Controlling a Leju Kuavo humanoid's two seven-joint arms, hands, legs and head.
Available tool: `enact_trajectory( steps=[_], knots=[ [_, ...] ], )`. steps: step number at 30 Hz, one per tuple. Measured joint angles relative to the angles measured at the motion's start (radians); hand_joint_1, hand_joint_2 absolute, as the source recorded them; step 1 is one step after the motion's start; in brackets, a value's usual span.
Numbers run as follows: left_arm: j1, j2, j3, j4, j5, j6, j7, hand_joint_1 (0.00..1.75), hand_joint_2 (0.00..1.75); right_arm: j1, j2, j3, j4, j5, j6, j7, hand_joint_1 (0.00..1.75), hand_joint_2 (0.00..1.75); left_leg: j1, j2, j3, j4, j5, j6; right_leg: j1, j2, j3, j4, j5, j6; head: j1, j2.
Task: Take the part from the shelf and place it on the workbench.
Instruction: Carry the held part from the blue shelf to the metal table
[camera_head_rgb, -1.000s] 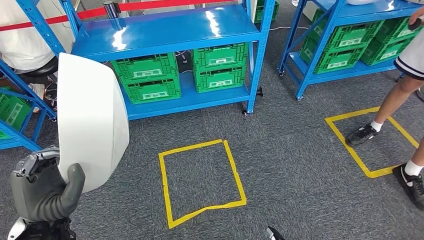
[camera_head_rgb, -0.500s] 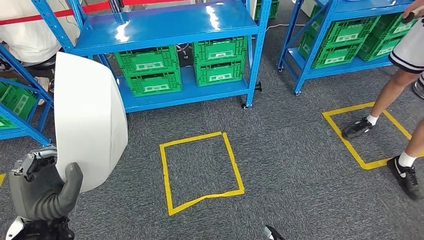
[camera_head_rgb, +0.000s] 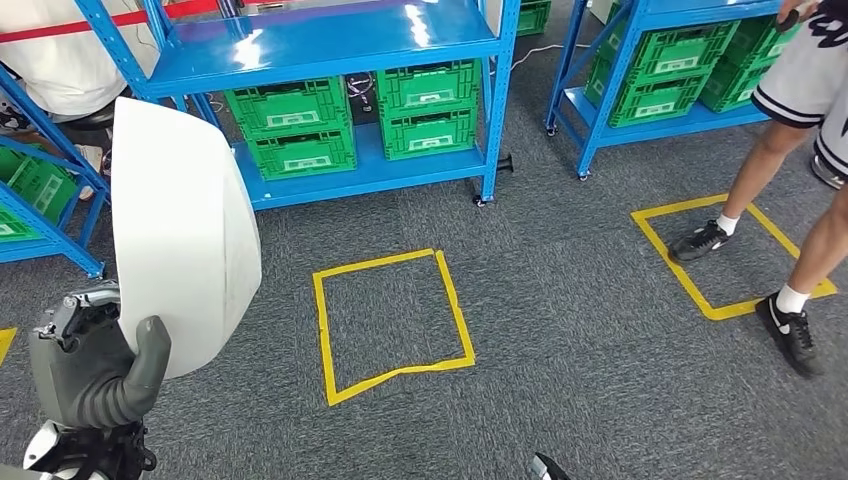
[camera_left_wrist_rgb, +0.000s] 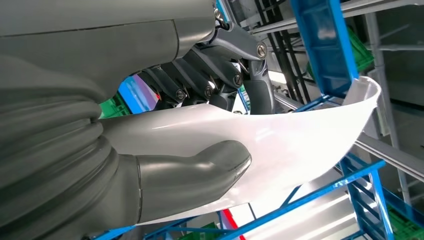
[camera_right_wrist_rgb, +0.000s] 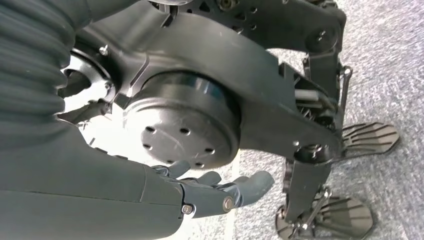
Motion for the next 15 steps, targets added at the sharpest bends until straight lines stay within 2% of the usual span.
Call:
enact_trajectory(
  steps=[1, 2, 3, 4, 5, 6, 7, 8, 10, 11, 13, 15],
  knots=[
    [-0.001, 0.001, 0.0, 0.001, 0.0, 0.001, 0.0, 1.75, 1.75, 0.0, 0.0, 0.0, 0.0, 0.0, -0.001, 0.0, 0.0, 1.75, 0.001, -0.001, -0.01, 0.029, -0.033, -0.004, -0.001, -0.002, -0.007, -0.001, 0.009, -0.008, -0.001, 0.0],
    [-0.002, 0.001, -0.001, 0.003, 0.0, 0.001, -0.001, 1.75, 1.75, 0.0, -0.001, 0.0, 0.0, 0.0, -0.002, 0.0, 0.0, 1.75, 0.001, -0.002, -0.026, 0.078, -0.079, -0.007, 0.0, -0.003, -0.015, -0.001, 0.017, -0.013, -0.002, 0.0],
    [-0.002, 0.001, -0.001, 0.005, 0.0, 0.002, -0.002, 1.75, 1.75, 0.0, -0.001, 0.0, 0.0, 0.0, -0.002, 0.0, 0.0, 1.75, 0.002, -0.003, -0.043, 0.14, -0.123, -0.009, 0.002, -0.003, -0.024, 0.0, 0.025, -0.016, -0.003, 0.0],
    [-0.002, 0.001, -0.002, 0.007, 0.0, 0.003, -0.004, 1.75, 1.75, 0.001, -0.001, 0.0, 0.0, -0.001, -0.001, 0.0, 0.0, 1.75, 0.002, -0.003, -0.057, 0.2, -0.151, -0.01, 0.004, -0.003, -0.034, 0.0, 0.032, -0.018, -0.004, 0.0],
    [-0.002, 0.001, -0.003, 0.009, 0.0, 0.005, -0.007, 1.75, 1.75, 0.002, -0.001, 0.0, 0.0, -0.001, 0.001, 0.0, 0.0, 1.75, 0.001, -0.004, -0.061, 0.24, -0.159, -0.01, 0.006, -0.003, -0.043, 0.001, 0.039, -0.019, -0.004, 0.0],
    [-0.001, 0.001, -0.004, 0.012, 0.0, 0.006, -0.009, 1.75, 1.75, 0.003, -0.001, 0.0, 0.0, -0.001, 0.006, 0.0, 0.0, 1.75, 0.001, -0.004, -0.049, 0.248, -0.149, -0.007, 0.008, -0.003, -0.052, 0.001, 0.046, -0.019, -0.004, 0.0],
    [-0.001, 0.001, -0.005, 0.013, 0.0, 0.007, -0.011, 1.75, 1.75, 0.004, -0.001, 0.0, 0.0, -0.001, 0.011, 0.0, 0.0, 1.75, 0.0, -0.004, -0.017, 0.218, -0.127, -0.002, 0.01, -0.003, -0.058, 0.001, 0.051, -0.018, -0.004, 0.0],
    [-0.001, 0.001, -0.005, 0.014, 0.001, 0.008, -0.012, 1.75, 1.75, 0.004, -0.001, 0.0, 0.0, 0.0, 0.017, 0.0, 0.0, 1.75, -0.003, -0.003, 0.033, 0.153, -0.105, 0.006, 0.012, -0.004, -0.061, 0.001, 0.056, -0.018, -0.004, 0.0],
    [-0.002, 0.002, -0.006, 0.015, 0.001, 0.009, -0.014, 1.75, 1.75, 0.005, -0.001, 0.0, 0.0, 0.001, 0.027, 0.0, 0.0, 1.75, -0.014, 0.01, 0.127, 0.015, -0.091, 0.023, 0.015, -0.009, -0.064, 0.002, 0.063, -0.011, -0.003, 0.0],
    [-0.003, 0.002, -0.006, 0.015, 0.001, 0.01, -0.015, 1.75, 1.75, 0.006, -0.001, 0.0, 0.0, 0.001, 0.032, -0.001, 0.0, 1.75, -0.02, 0.015, 0.152, -0.026, -0.092, 0.029, 0.015, -0.012, -0.063, 0.002, 0.067, -0.007, -0.004, 0.0],
    [-0.002, 0.003, -0.007, 0.016, 0.001, 0.012, -0.017, 1.75, 1.75, 0.008, -0.001, 0.0, 0.0, 0.002, 0.039, -0.001, 0.0, 1.75, -0.025, 0.011, 0.156, -0.045, -0.091, 0.037, 0.014, -0.021, -0.065, 0.0, 0.074, 0.006, -0.006, 0.0],
    [-0.001, 0.004, -0.007, 0.016, 0.001, 0.012, -0.017, 1.75, 1.75, 0.009, -0.001, 0.0, 0.0, 0.004, 0.042, 0.0, 0.0, 1.75, -0.02, 0.0, 0.15, -0.055, -0.079, 0.049, 0.012, -0.022, -0.072, 0.014, 0.062, 0.016, -0.007, 0.0]
  ],
)
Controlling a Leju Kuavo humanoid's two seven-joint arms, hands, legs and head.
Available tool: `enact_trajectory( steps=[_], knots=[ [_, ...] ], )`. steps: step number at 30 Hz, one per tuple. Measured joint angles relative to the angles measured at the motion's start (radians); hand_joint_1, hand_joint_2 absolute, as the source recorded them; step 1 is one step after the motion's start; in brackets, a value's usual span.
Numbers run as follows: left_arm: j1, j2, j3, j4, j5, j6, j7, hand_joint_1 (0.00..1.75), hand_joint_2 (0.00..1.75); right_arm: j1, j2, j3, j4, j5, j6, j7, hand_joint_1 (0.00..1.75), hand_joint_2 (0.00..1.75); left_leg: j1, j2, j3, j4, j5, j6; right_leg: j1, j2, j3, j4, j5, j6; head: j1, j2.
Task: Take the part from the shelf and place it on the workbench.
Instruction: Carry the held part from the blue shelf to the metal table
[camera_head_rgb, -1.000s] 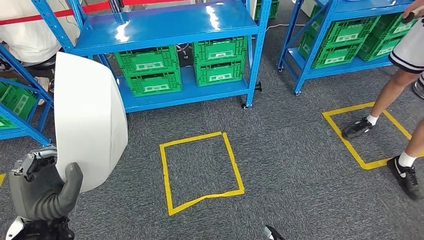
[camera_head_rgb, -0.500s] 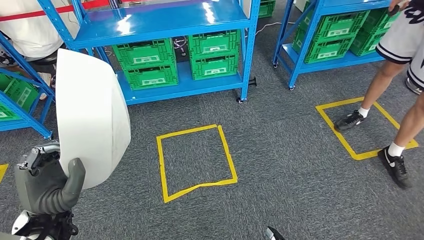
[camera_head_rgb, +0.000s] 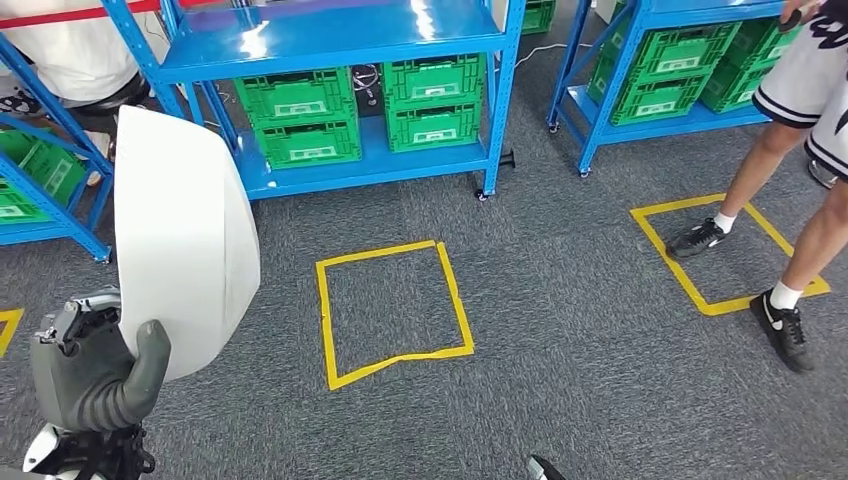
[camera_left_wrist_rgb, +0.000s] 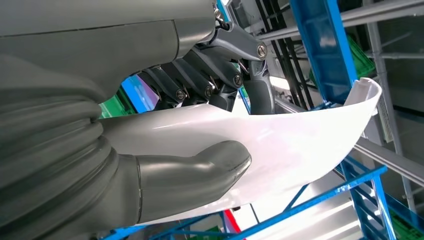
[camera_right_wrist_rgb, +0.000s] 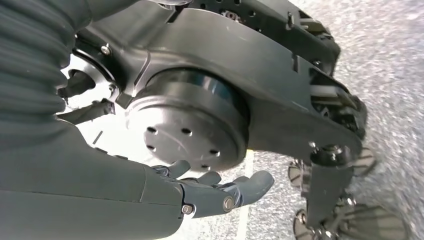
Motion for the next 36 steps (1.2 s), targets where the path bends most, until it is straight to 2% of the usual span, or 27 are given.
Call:
enact_trajectory(
  steps=[2, 4, 5, 6, 7, 9, 11, 13, 15, 16, 17, 19, 20, 21, 22, 23, 24, 25, 26, 27, 29, 30, 32, 33, 34, 35, 36],
  knots=[
    [0.001, 0.0, 0.0, 0.0, 0.0, 0.0, 0.0, 1.75, 1.75, 0.0, 0.0, 0.0, 0.0, 0.003, 0.001, 0.0, 0.0, 1.75, 0.004, -0.009, -0.009, -0.006, 0.013, 0.011, -0.001, 0.011, -0.035, 0.079, -0.055, 0.008, 0.002, 0.0],
    [0.005, 0.0, 0.0, 0.0, 0.0, 0.0, 0.002, 1.75, 1.75, 0.0, -0.001, 0.0, 0.0, 0.005, 0.0, 0.001, 0.0, 1.75, 0.004, -0.02, -0.026, -0.001, 0.022, 0.016, -0.002, 0.017, -0.092, 0.21, -0.122, 0.013, 0.003, 0.0],
    [0.009, 0.0, 0.0, 0.0, 0.0, 0.0, 0.004, 1.75, 1.75, 0.001, -0.002, 0.0, 0.0, 0.005, 0.0, 0.001, 0.0, 1.75, 0.004, -0.027, -0.035, 0.004, 0.025, 0.016, -0.003, 0.018, -0.108, 0.252, -0.135, 0.015, 0.002, 0.0],
    [0.013, 0.0, 0.0, 0.0, 0.0, 0.0, 0.005, 1.75, 1.75, 0.001, -0.003, 0.0, 0.0, 0.005, 0.0, 0.001, 0.0, 1.75, 0.004, -0.035, -0.044, 0.01, 0.028, 0.014, -0.003, 0.019, -0.108, 0.259, -0.13, 0.016, 0.003, 0.0],
    [0.016, 0.0, 0.0, -0.001, 0.0, 0.0, 0.007, 1.75, 1.75, 0.001, -0.003, 0.0, 0.0, 0.005, 0.0, 0.002, 0.0, 1.75, 0.005, -0.043, -0.052, 0.016, 0.03, 0.012, -0.004, 0.021, -0.086, 0.226, -0.108, 0.016, 0.003, 0.0],
    [0.02, 0.001, -0.001, -0.002, -0.002, -0.002, 0.009, 1.75, 1.75, 0.001, -0.005, 0.0, 0.0, 0.009, -0.001, 0.002, 0.0, 1.75, 0.006, -0.059, -0.067, 0.031, 0.033, 0.006, -0.007, 0.043, -0.012, 0.097, -0.058, 0.014, 0.003, 0.0],
    [0.021, 0.001, -0.002, -0.002, -0.007, -0.006, 0.014, 1.75, 1.75, 0.0, -0.006, 0.001, 0.0, 0.014, -0.004, 0.001, 0.0, 1.75, 0.004, -0.073, -0.08, 0.043, 0.036, -0.004, -0.006, 0.062, 0.029, 0.014, -0.038, 0.006, 0.002, 0.0],
    [0.022, 0.002, -0.004, -0.002, -0.015, -0.009, 0.019, 1.75, 1.75, 0.0, -0.006, 0.002, 0.0, 0.015, -0.009, 0.001, 0.0, 1.75, 0.003, -0.086, -0.087, 0.042, 0.044, -0.018, -0.003, 0.054, 0.028, 0.005, -0.033, -0.008, 0.002, 0.0],
    [0.025, 0.003, -0.006, -0.002, -0.02, -0.01, 0.021, 1.75, 1.75, -0.001, -0.007, 0.002, 0.0, 0.015, -0.011, 0.002, 0.0, 1.75, 0.005, -0.079, -0.095, 0.048, 0.042, -0.03, -0.004, 0.038, 0.027, 0.0, -0.023, -0.024, 0.001, 0.0],
    [0.025, 0.004, -0.007, -0.003, -0.021, -0.01, 0.021, 1.75, 1.75, -0.001, -0.007, 0.002, 0.0, 0.015, -0.011, 0.002, 0.0, 1.75, 0.006, -0.066, -0.106, 0.071, 0.025, -0.035, -0.005, 0.029, 0.026, -0.004, -0.018, -0.03, -0.001, 0.0],
    [0.026, 0.005, -0.007, -0.003, -0.022, -0.01, 0.021, 1.75, 1.75, -0.001, -0.007, 0.002, 0.0, 0.015, -0.011, 0.002, 0.0, 1.75, 0.007, -0.048, -0.125, 0.115, -0.003, -0.039, -0.006, 0.02, 0.024, -0.005, -0.015, -0.035, -0.003, 0.0],
    [0.028, 0.006, -0.009, -0.001, -0.023, -0.01, 0.021, 1.75, 1.75, 0.002, -0.008, 0.002, 0.0, 0.015, -0.011, 0.001, 0.0, 1.75, 0.01, -0.025, -0.177, 0.241, -0.072, -0.049, -0.005, 0.001, 0.017, -0.005, -0.012, -0.038, -0.006, 0.0],
    [0.03, 0.006, -0.01, 0.0, -0.023, -0.01, 0.022, 1.75, 1.75, 0.002, -0.008, 0.002, 0.0, 0.015, -0.011, 0.001, 0.0, 1.75, 0.012, -0.021, -0.195, 0.291, -0.092, -0.052, -0.004, -0.01, 0.013, -0.005, -0.01, -0.038, -0.006, 0.0],
    [0.031, 0.006, -0.011, 0.002, -0.023, -0.01, 0.022, 1.75, 1.75, 0.003, -0.008, 0.002, 0.0, 0.015, -0.011, 0.002, 0.0, 1.75, 0.014, -0.019, -0.197, 0.31, -0.095, -0.053, -0.004, -0.02, 0.011, -0.004, -0.009, -0.038, -0.006, 0.0],
    [0.032, 0.006, -0.011, 0.003, -0.023, -0.01, 0.022, 1.75, 1.75, 0.003, -0.008, 0.002, 0.0, 0.015, -0.011, 0.002, 0.0, 1.75, 0.015, -0.015, -0.179, 0.288, -0.079, -0.053, -0.004, -0.031, 0.01, -0.003, -0.009, -0.037, -0.006, 0.0],
    [0.033, 0.006, -0.012, 0.003, -0.023, -0.01, 0.023, 1.75, 1.75, 0.002, -0.008, 0.002, 0.0, 0.015, -0.011, 0.002, 0.0, 1.75, 0.016, -0.007, -0.142, 0.231, -0.051, -0.052, -0.004, -0.041, 0.01, -0.002, -0.008, -0.035, -0.006, 0.0],
    [0.032, 0.006, -0.012, 0.003, -0.023, -0.01, 0.023, 1.75, 1.75, 0.002, -0.008, 0.002, 0.0, 0.015, -0.011, 0.002, 0.0, 1.75, 0.015, 0.011, -0.099, 0.157, -0.028, -0.049, -0.004, -0.051, 0.011, -0.002, -0.008, -0.033, -0.006, 0.0],
    [0.032, 0.006, -0.012, 0.003, -0.023, -0.01, 0.023, 1.75, 1.75, 0.001, -0.008, 0.002, 0.0, 0.015, -0.011, 0.001, 0.0, 1.75, 0.011, 0.028, -0.063, 0.093, -0.01, -0.043, -0.002, -0.06, 0.011, -0.001, -0.009, -0.029, -0.005, 0.0],
    [0.031, 0.006, -0.013, 0.003, -0.023, -0.01, 0.023, 1.75, 1.75, 0.001, -0.008, 0.002, 0.0, 0.015, -0.011, 0.0, 0.0, 1.75, 0.008, 0.039, -0.04, 0.051, -0.002, -0.036, 0.0, -0.068, 0.012, -0.001, -0.008, -0.023, -0.005, 0.0],
    [0.031, 0.006, -0.013, 0.003, -0.023, -0.01, 0.022, 1.75, 1.75, 0.0, -0.008, 0.002, 0.0, 0.015, -0.011, 0.0, 0.0, 1.75, 0.004, 0.044, -0.034, 0.034, -0.002, -0.029, 0.001, -0.075, 0.011, -0.001, -0.007, -0.017, -0.004, 0.0],
    [0.033, 0.007, -0.014, 0.002, -0.024, -0.01, 0.023, 1.75, 1.75, -0.001, -0.009, 0.002, 0.0, 0.015, -0.011, 0.0, 0.0, 1.75, 0.001, 0.024, -0.04, 0.03, 0.005, -0.016, 0.0, -0.087, 0.012, -0.003, -0.005, -0.003, -0.004, 0.0],
    [0.033, 0.008, -0.014, 0.001, -0.024, -0.01, 0.022, 1.75, 1.75, -0.002, -0.009, 0.002, -0.001, 0.015, -0.011, 0.0, 0.0, 1.75, 0.002, 0.015, -0.041, 0.027, 0.009, -0.009, -0.002, -0.078, 0.012, 0.001, -0.01, 0.004, -0.004, 0.0],
    [0.031, 0.008, -0.014, 0.0, -0.024, -0.01, 0.022, 1.75, 1.75, -0.003, -0.009, 0.002, -0.001, 0.015, -0.011, 0.001, 0.0, 1.75, 0.005, -0.001, -0.041, 0.019, 0.019, 0.005, -0.006, -0.031, -0.011, 0.057, -0.05, 0.015, -0.003, 0.0],
    [0.031, 0.007, -0.014, -0.001, -0.024, -0.01, 0.021, 1.75, 1.75, -0.002, -0.009, 0.002, -0.001, 0.015, -0.011, 0.001, 0.0, 1.75, 0.005, -0.01, -0.044, 0.018, 0.022, 0.009, -0.007, -0.003, -0.037, 0.116, -0.084, 0.017, -0.002, 0.0],
    [0.031, 0.007, -0.015, 0.0, -0.024, -0.01, 0.022, 1.75, 1.75, -0.001, -0.009, 0.002, -0.001, 0.015, -0.011, 0.0, 0.0, 1.75, 0.004, -0.019, -0.048, 0.019, 0.024, 0.013, -0.006, 0.013, -0.07, 0.186, -0.117, 0.018, -0.001, 0.0],
    [0.032, 0.007, -0.015, 0.0, -0.024, -0.01, 0.022, 1.75, 1.75, 0.001, -0.01, 0.002, -0.001, 0.016, -0.011, 0.001, 0.0, 1.75, 0.003, -0.03, -0.051, 0.02, 0.026, 0.015, -0.006, 0.019, -0.098, 0.245, -0.138, 0.018, -0.001, 0.0],
    [0.032, 0.007, -0.016, 0.001, -0.024, -0.01, 0.022, 1.75, 1.75, 0.003, -0.01, 0.002, -0.001, 0.016, -0.011, 0.002, 0.0, 1.75, 0.002, -0.043, -0.055, 0.022, 0.027, 0.016, -0.005, 0.022, -0.115, 0.277, -0.142, 0.018, -0.001, 0.0]
  ],
)
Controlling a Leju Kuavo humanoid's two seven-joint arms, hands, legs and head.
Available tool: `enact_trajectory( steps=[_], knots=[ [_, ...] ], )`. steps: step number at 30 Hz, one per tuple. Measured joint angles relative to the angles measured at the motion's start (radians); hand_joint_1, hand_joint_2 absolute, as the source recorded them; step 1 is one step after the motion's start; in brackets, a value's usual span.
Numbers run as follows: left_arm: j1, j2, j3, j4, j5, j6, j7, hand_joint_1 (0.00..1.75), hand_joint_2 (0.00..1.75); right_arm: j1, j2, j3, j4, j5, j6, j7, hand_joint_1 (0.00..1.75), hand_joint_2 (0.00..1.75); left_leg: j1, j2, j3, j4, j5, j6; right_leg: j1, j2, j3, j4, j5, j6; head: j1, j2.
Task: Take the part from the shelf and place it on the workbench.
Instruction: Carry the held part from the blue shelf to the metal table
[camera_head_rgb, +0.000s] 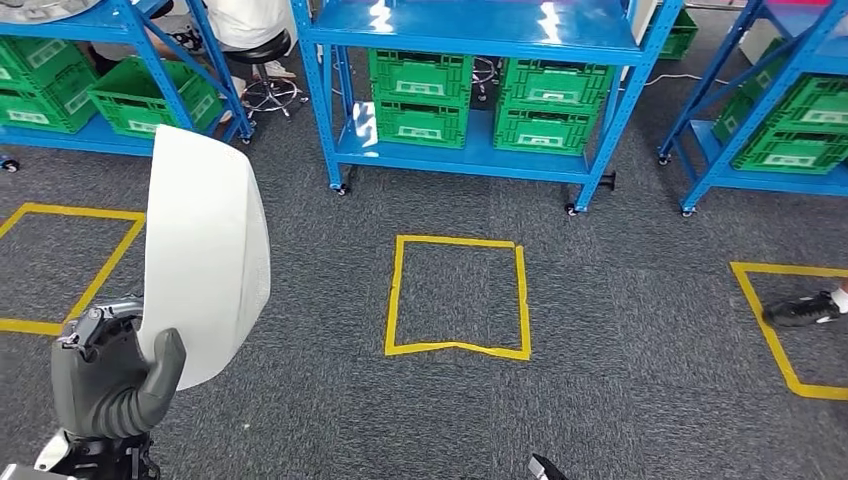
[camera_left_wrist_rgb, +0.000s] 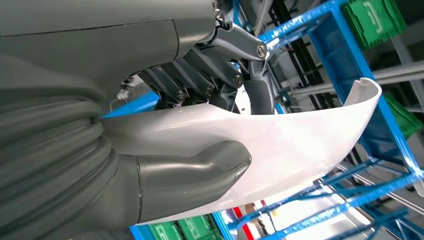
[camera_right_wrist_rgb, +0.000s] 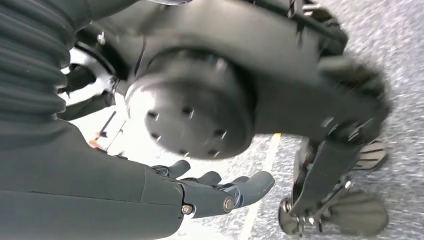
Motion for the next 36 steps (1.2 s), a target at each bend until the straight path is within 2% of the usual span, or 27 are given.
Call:
enact_trajectory(
  steps=[1, 2, 4, 6, 8, 9, 10, 11, 12, 13, 14, 15, 16, 17, 18, 20, 22, 24, 26, 28, 29, 30, 31, 32, 33, 34, 36],
  knots=[
    [0.0, 0.0, 0.0, 0.001, 0.0, 0.0, 0.0, 1.75, 1.75, 0.001, 0.0, 0.0, 0.0, 0.0, 0.0, 0.001, 0.0, 1.75, -0.001, -0.013, -0.003, 0.003, 0.001, 0.0, 0.0, 0.002, 0.003, -0.008, 0.017, -0.002, 0.0, 0.0],
    [0.001, 0.0, 0.0, 0.001, 0.0, 0.0, 0.0, 1.75, 1.75, 0.001, 0.0, 0.0, 0.0, 0.0, 0.0, 0.002, 0.0, 1.75, -0.001, -0.026, -0.005, 0.007, 0.001, -0.001, 0.0, 0.007, 0.026, -0.056, 0.049, -0.005, 0.0, 0.0],
    [0.001, 0.0, 0.0, 0.001, 0.0, 0.0, 0.0, 1.75, 1.75, 0.001, -0.001, 0.0, 0.0, 0.002, 0.0, 0.002, 0.0, 1.75, -0.002, -0.048, -0.009, 0.015, 0.001, -0.006, 0.0, 0.036, 0.094, -0.194, 0.107, -0.011, 0.0, 0.0],
    [0.002, 0.0, 0.0, 0.001, 0.0, 0.0, -0.001, 1.75, 1.75, 0.0, -0.002, 0.001, 0.0, 0.006, -0.001, -0.001, 0.0, 1.75, -0.002, -0.067, -0.017, 0.02, 0.003, -0.017, 0.001, 0.056, 0.126, -0.266, 0.124, -0.017, 0.0, 0.0],
    [0.007, 0.002, 0.0, 0.0, 0.0, 0.001, -0.002, 1.75, 1.75, -0.001, -0.002, 0.001, 0.0, 0.007, -0.001, -0.001, 0.0, 1.75, 0.0, -0.084, -0.025, 0.016, 0.01, -0.031, 0.003, 0.042, 0.126, -0.273, 0.127, -0.025, 0.0, 0.0],
    [0.01, 0.004, 0.0, 0.0, 0.0, 0.001, -0.002, 1.75, 1.75, -0.001, -0.002, 0.001, 0.0, 0.007, 0.0, 0.0, 0.0, 1.75, 0.0, -0.079, -0.029, 0.02, 0.009, -0.036, 0.002, 0.032, 0.127, -0.277, 0.131, -0.031, -0.001, 0.0],
    [0.013, 0.005, 0.0, 0.0, 0.0, 0.002, -0.003, 1.75, 1.75, -0.002, -0.002, 0.001, 0.0, 0.007, 0.0, 0.001, 0.0, 1.75, -0.001, -0.061, -0.036, 0.036, 0.0, -0.041, 0.0, 0.021, 0.129, -0.282, 0.135, -0.038, -0.002, 0.0],
    [0.014, 0.007, 0.0, 0.0, 0.001, 0.002, -0.003, 1.75, 1.75, -0.003, -0.002, 0.001, 0.0, 0.007, 0.001, 0.0, 0.0, 1.75, -0.002, -0.037, -0.051, 0.069, -0.02, -0.046, -0.002, 0.01, 0.13, -0.286, 0.138, -0.044, -0.005, 0.0],
    [0.016, 0.008, 0.0, 0.0, 0.001, 0.002, -0.004, 1.75, 1.75, -0.002, -0.002, 0.001, 0.0, 0.007, 0.001, -0.002, 0.0, 1.75, 0.0, -0.009, -0.073, 0.121, -0.05, -0.05, -0.003, -0.001, 0.13, -0.288, 0.139, -0.048, -0.007, 0.0],
    [0.016, 0.008, -0.001, -0.001, 0.0, 0.002, -0.004, 1.75, 1.75, 0.0, -0.002, 0.001, 0.0, 0.007, 0.001, -0.003, 0.0, 1.75, 0.003, 0.008, -0.1, 0.182, -0.083, -0.055, -0.002, -0.013, 0.13, -0.288, 0.138, -0.05, -0.009, 0.0],
    [0.018, 0.01, -0.001, 0.0, -0.001, 0.002, -0.004, 1.75, 1.75, 0.002, -0.002, 0.001, 0.0, 0.008, 0.003, -0.003, 0.0, 1.75, 0.007, 0.016, -0.126, 0.24, -0.109, -0.06, -0.002, -0.026, 0.129, -0.288, 0.138, -0.051, -0.01, 0.0],
    [0.019, 0.012, -0.001, 0.001, -0.003, 0.001, -0.003, 1.75, 1.75, 0.003, -0.002, 0.001, 0.0, 0.01, 0.006, -0.003, 0.0, 1.75, 0.012, 0.02, -0.141, 0.276, -0.12, -0.064, -0.002, -0.039, 0.128, -0.288, 0.137, -0.051, -0.01, 0.0],
    [0.021, 0.015, -0.001, 0.003, -0.005, -0.001, -0.003, 1.75, 1.75, 0.003, -0.002, 0.002, 0.0, 0.012, 0.01, -0.003, 0.0, 1.75, 0.017, 0.024, -0.139, 0.277, -0.113, -0.068, -0.002, -0.051, 0.128, -0.287, 0.137, -0.05, -0.01, 0.0],
    [0.022, 0.019, -0.001, 0.004, -0.007, -0.003, -0.004, 1.75, 1.75, 0.002, -0.002, 0.003, 0.0, 0.015, 0.014, -0.002, 0.0, 1.75, 0.021, 0.03, -0.117, 0.24, -0.088, -0.071, -0.003, -0.063, 0.129, -0.287, 0.135, -0.048, -0.01, 0.0],
    [0.022, 0.021, -0.001, 0.004, -0.006, -0.004, -0.008, 1.75, 1.75, 0.002, -0.002, 0.006, 0.0, 0.018, 0.017, -0.002, 0.0, 1.75, 0.024, 0.044, -0.079, 0.174, -0.056, -0.073, -0.004, -0.073, 0.131, -0.285, 0.133, -0.044, -0.01, 0.0],
    [0.021, 0.023, -0.001, 0.004, -0.003, -0.005, -0.016, 1.75, 1.75, 0.0, -0.003, 0.012, 0.0, 0.021, 0.02, -0.003, 0.0, 1.75, 0.021, 0.079, -0.016, 0.055, -0.018, -0.069, -0.002, -0.091, 0.133, -0.281, 0.127, -0.032, -0.009, 0.0],
    [0.021, 0.024, -0.001, 0.004, 0.0, -0.005, -0.02, 1.75, 1.75, -0.001, -0.005, 0.017, 0.0, 0.022, 0.017, -0.003, 0.0, 1.75, 0.014, 0.086, -0.002, 0.02, -0.016, -0.055, 0.002, -0.107, 0.135, -0.279, 0.125, -0.018, -0.007, 0.0],
    [0.022, 0.025, -0.001, 0.003, 0.002, -0.005, -0.023, 1.75, 1.75, -0.004, -0.005, 0.02, 0.0, 0.023, 0.016, -0.002, 0.0, 1.75, 0.013, 0.064, -0.006, 0.017, -0.012, -0.041, -0.002, -0.114, 0.138, -0.279, 0.122, -0.005, -0.005, 0.0],
    [0.022, 0.026, -0.001, 0.002, 0.006, -0.005, -0.025, 1.75, 1.75, -0.005, -0.005, 0.024, -0.001, 0.023, 0.016, 0.0, 0.0, 1.75, 0.014, 0.045, -0.007, 0.014, -0.007, -0.028, -0.008, -0.071, 0.123, -0.241, 0.094, 0.005, -0.004, 0.0],
    [0.023, 0.026, -0.001, 0.003, 0.01, -0.005, -0.026, 1.75, 1.75, -0.003, -0.006, 0.026, -0.001, 0.025, 0.013, -0.001, 0.0, 1.75, 0.014, 0.026, -0.008, 0.013, -0.004, -0.019, -0.007, -0.017, 0.069, -0.127, 0.034, 0.006, -0.001, 0.0],
    [0.023, 0.026, -0.001, 0.006, 0.011, -0.005, -0.026, 1.75, 1.75, 0.0, -0.008, 0.026, -0.001, 0.026, 0.012, -0.001, 0.0, 1.75, 0.012, 0.015, -0.009, 0.013, -0.004, -0.016, -0.005, -0.007, 0.034, -0.06, 0.008, 0.004, 0.0, 0.0],
    [0.025, 0.026, -0.001, 0.008, 0.012, -0.006, -0.026, 1.75, 1.75, 0.003, -0.009, 0.026, 0.0, 0.028, 0.014, -0.001, 0.0, 1.75, 0.011, 0.003, -0.01, 0.013, -0.003, -0.015, -0.004, -0.003, 0.008, -0.012, -0.004, 0.002, 0.0, 0.0],
    [0.028, 0.026, -0.001, 0.01, 0.013, -0.005, -0.027, 1.75, 1.75, 0.004, -0.01, 0.027, 0.0, 0.031, 0.016, 0.0, 0.0, 1.75, 0.009, -0.01, -0.01, 0.014, -0.003, -0.014, -0.003, -0.001, -0.004, 0.003, 0.004, -0.001, 0.0, 0.0],
    [0.032, 0.027, -0.001, 0.01, 0.014, -0.004, -0.029, 1.75, 1.75, 0.004, -0.011, 0.027, -0.001, 0.034, 0.02, 0.001, 0.0, 1.75, 0.009, -0.022, -0.009, 0.015, -0.003, -0.014, -0.003, 0.002, 0.004, -0.022, 0.029, -0.004, 0.0, 0.0],
    [0.037, 0.027, -0.001, 0.011, 0.015, -0.002, -0.03, 1.75, 1.75, 0.004, -0.012, 0.029, -0.001, 0.038, 0.024, 0.001, 0.0, 1.75, 0.009, -0.035, -0.008, 0.016, -0.003, -0.015, -0.003, 0.009, 0.029, -0.079, 0.066, -0.008, 0.0, 0.0],
    [0.041, 0.028, -0.001, 0.01, 0.016, 0.0, -0.032, 1.75, 1.75, 0.003, -0.013, 0.031, -0.001, 0.041, 0.026, 0.001, 0.0, 1.75, 0.009, -0.046, -0.009, 0.018, -0.003, -0.017, -0.004, 0.029, 0.059, -0.149, 0.098, -0.012, 0.0, 0.0],
    [0.048, 0.03, 0.0, 0.01, 0.019, 0.003, -0.033, 1.75, 1.75, 0.003, -0.015, 0.039, -0.001, 0.047, 0.031, -0.001, 0.0, 1.75, 0.008, -0.068, -0.013, 0.021, -0.003, -0.027, -0.005, 0.058, 0.101, -0.245, 0.131, -0.016, -0.001, 0.0]
  ],
)
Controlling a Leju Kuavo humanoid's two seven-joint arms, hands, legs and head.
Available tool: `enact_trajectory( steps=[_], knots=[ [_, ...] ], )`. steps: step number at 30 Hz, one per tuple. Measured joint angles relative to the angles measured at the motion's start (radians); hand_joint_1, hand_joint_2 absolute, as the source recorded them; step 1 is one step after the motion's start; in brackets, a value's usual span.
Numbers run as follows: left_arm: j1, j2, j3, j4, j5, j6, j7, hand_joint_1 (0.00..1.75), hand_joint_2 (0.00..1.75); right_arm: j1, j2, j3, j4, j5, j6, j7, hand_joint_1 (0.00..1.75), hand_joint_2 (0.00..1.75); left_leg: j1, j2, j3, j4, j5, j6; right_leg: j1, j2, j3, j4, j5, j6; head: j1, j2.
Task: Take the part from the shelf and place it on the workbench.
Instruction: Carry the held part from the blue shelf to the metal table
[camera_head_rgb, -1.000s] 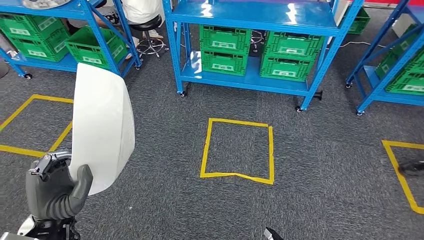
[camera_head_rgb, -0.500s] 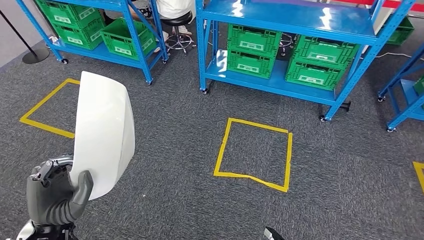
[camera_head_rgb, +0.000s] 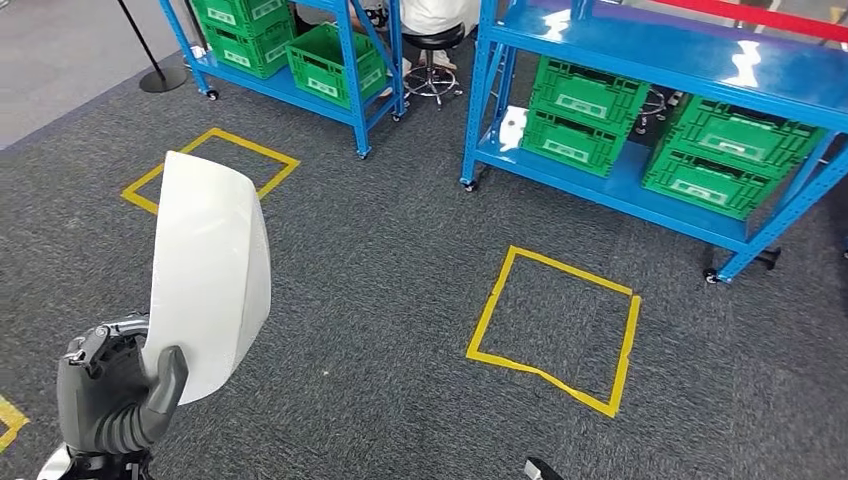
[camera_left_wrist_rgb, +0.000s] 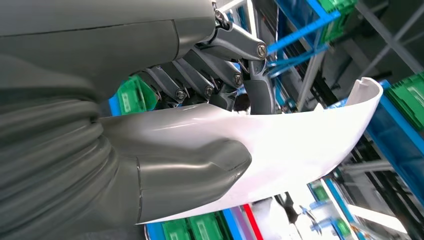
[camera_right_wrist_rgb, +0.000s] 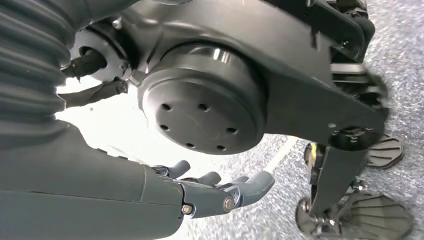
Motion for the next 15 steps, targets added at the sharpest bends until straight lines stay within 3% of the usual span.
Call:
enact_trajectory(
  steps=[1, 3, 5, 7, 9, 10, 11, 13, 15],
  knots=[
    [0.004, 0.001, 0.0, -0.001, 0.001, 0.001, 0.0, 1.75, 1.75, 0.0, 0.0, 0.003, 0.0, 0.002, 0.002, -0.001, 0.0, 1.75, 0.0, -0.01, -0.002, -0.001, 0.001, -0.007, 0.001, 0.006, 0.006, -0.015, 0.0, -0.002, 0.0, 0.0],
    [0.013, 0.003, 0.001, -0.004, 0.002, 0.002, 0.0, 1.75, 1.75, -0.001, -0.001, 0.008, 0.0, 0.005, 0.003, 0.0, 0.0, 1.75, 0.002, -0.023, -0.008, -0.004, 0.004, -0.021, 0.003, -0.014, 0.008, -0.022, 0.003, -0.011, 0.0, 0.0],
    [0.018, 0.007, 0.002, -0.007, 0.003, 0.003, -0.001, 1.75, 1.75, -0.003, -0.001, 0.01, 0.0, 0.005, 0.003, 0.001, 0.0, 1.75, 0.001, 0.015, -0.023, 0.022, -0.015, -0.03, 0.001, -0.036, 0.013, -0.031, 0.009, -0.025, -0.003, 0.0],
    [0.02, 0.009, 0.003, -0.008, 0.003, 0.004, -0.001, 1.75, 1.75, -0.002, -0.001, 0.011, 0.0, 0.005, 0.003, -0.001, 0.0, 1.75, 0.001, 0.072, -0.067, 0.121, -0.073, -0.038, 0.002, -0.059, 0.016, -0.036, 0.01, -0.036, -0.007, 0.0],
    [0.023, 0.01, 0.003, -0.007, 0.003, 0.005, 0.0, 1.75, 1.75, 0.001, -0.002, 0.011, 0.0, 0.005, 0.003, -0.002, 0.0, 1.75, 0.006, 0.088, -0.12, 0.236, -0.122, -0.045, 0.004, -0.085, 0.016, -0.035, 0.008, -0.039, -0.008, 0.0],
    [0.024, 0.01, 0.003, -0.006, 0.003, 0.005, 0.001, 1.75, 1.75, 0.001, -0.002, 0.011, 0.0, 0.004, 0.004, -0.001, 0.0, 1.75, 0.008, 0.09, -0.129, 0.257, -0.123, -0.047, 0.005, -0.097, 0.016, -0.035, 0.007, -0.039, -0.008, 0.0],
    [0.025, 0.01, 0.003, -0.006, 0.003, 0.005, 0.001, 1.75, 1.75, 0.001, -0.002, 0.011, 0.0, 0.004, 0.004, -0.001, 0.0, 1.75, 0.009, 0.093, -0.119, 0.241, -0.106, -0.049, 0.005, -0.11, 0.017, -0.035, 0.006, -0.038, -0.008, 0.0],
    [0.025, 0.01, 0.003, -0.005, 0.003, 0.005, 0.002, 1.75, 1.75, 0.0, -0.002, 0.011, 0.0, 0.003, 0.005, -0.001, 0.0, 1.75, 0.01, 0.118, -0.053, 0.124, -0.045, -0.048, 0.005, -0.131, 0.022, -0.034, 0.001, -0.033, -0.008, 0.0],
    [0.024, 0.01, 0.003, -0.005, 0.003, 0.005, 0.004, 1.75, 1.75, 0.0, -0.002, 0.011, 0.0, 0.001, 0.004, -0.001, 0.0, 1.75, 0.005, 0.148, 0.003, 0.02, -0.013, -0.038, 0.01, -0.149, 0.026, -0.03, -0.006, -0.023, -0.007, 0.0]
  ],
)
